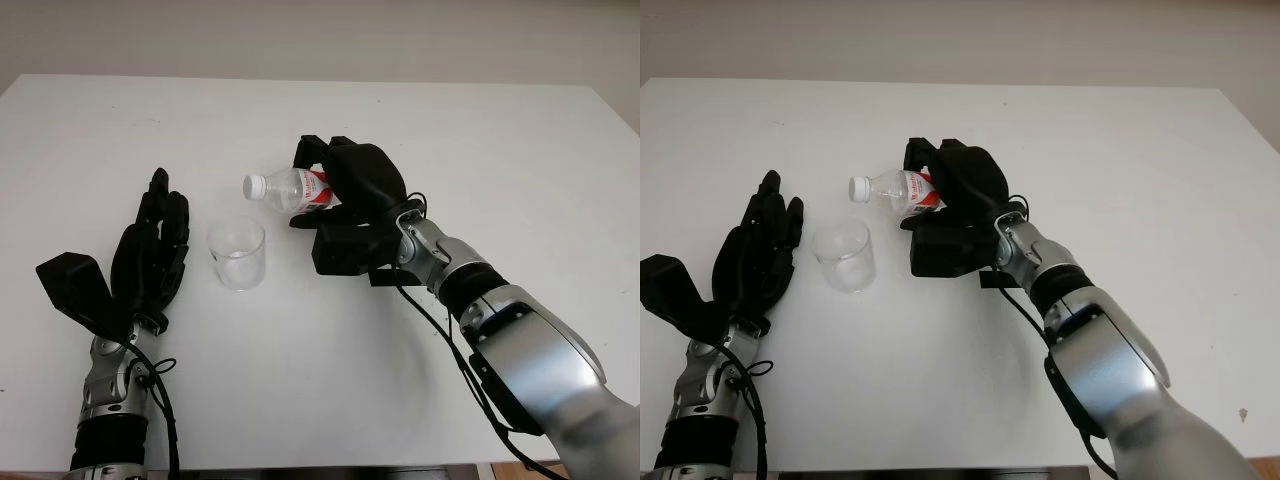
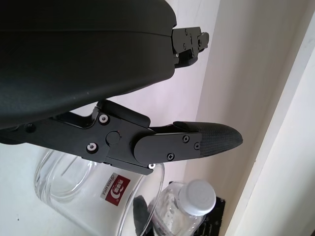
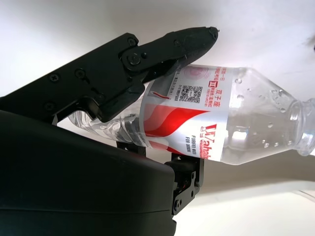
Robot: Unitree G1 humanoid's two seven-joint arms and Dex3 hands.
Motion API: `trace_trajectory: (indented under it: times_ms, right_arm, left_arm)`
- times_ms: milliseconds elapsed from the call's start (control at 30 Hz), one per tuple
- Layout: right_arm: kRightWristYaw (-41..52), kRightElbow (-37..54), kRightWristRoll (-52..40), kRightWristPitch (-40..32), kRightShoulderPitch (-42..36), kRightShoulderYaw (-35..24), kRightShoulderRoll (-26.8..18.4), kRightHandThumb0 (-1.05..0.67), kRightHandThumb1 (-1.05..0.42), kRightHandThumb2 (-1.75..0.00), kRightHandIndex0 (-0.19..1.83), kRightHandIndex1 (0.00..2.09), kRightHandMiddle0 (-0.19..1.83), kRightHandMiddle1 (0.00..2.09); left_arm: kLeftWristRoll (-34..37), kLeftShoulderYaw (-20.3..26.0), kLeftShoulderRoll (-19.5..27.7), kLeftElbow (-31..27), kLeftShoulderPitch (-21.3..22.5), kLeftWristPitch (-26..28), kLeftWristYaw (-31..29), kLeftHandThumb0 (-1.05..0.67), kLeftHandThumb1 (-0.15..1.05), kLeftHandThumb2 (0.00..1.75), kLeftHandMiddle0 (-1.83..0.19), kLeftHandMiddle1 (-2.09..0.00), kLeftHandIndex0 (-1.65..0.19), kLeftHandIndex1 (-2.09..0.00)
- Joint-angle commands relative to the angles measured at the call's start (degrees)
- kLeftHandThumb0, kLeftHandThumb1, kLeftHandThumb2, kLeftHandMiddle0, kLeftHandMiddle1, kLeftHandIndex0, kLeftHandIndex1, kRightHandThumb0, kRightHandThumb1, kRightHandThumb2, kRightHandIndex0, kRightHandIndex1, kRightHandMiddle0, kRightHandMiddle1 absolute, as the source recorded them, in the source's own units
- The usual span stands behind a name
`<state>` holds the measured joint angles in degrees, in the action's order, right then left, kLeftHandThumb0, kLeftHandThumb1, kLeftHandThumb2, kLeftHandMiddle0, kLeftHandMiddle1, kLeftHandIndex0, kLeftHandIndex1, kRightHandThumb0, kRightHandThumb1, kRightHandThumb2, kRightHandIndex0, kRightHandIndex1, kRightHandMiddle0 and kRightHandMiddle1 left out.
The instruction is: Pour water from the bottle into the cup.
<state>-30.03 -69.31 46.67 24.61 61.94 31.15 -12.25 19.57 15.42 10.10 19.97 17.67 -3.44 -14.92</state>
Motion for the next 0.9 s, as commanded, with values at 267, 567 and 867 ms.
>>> trace_trajectory:
  times_ms: [267,567,867]
  right_arm:
    - [-7.44,-0.89,5.87,-0.42,4.98,5.75,-1.97,-0.46,-1.05,-0.28,1.29,2.09,0.74,2.09]
    - [-13.57,-0.65,9.0,1.44,6.64,8.8,-2.94,-0.47,-1.05,-0.22,1.3,2.09,0.78,2.09]
    - [-18.44,-1.34,10.91,1.15,7.21,10.88,-2.97,-0.48,-1.05,-0.19,1.31,2.09,0.84,2.09]
  left_arm:
    - [0.2,0.14,0.02,1.29,0.75,-0.66,-0.95,-0.73,1.05,0.45,0.12,-0.05,0.12,-0.05]
    - [0.03,0.19,-0.18,2.14,1.21,-1.29,-0.78,-0.75,1.05,0.44,0.12,-0.05,0.12,-0.05]
    - [-0.19,-0.11,-0.15,2.04,1.11,-1.52,-0.78,-0.74,1.05,0.45,0.12,-0.05,0.12,-0.05]
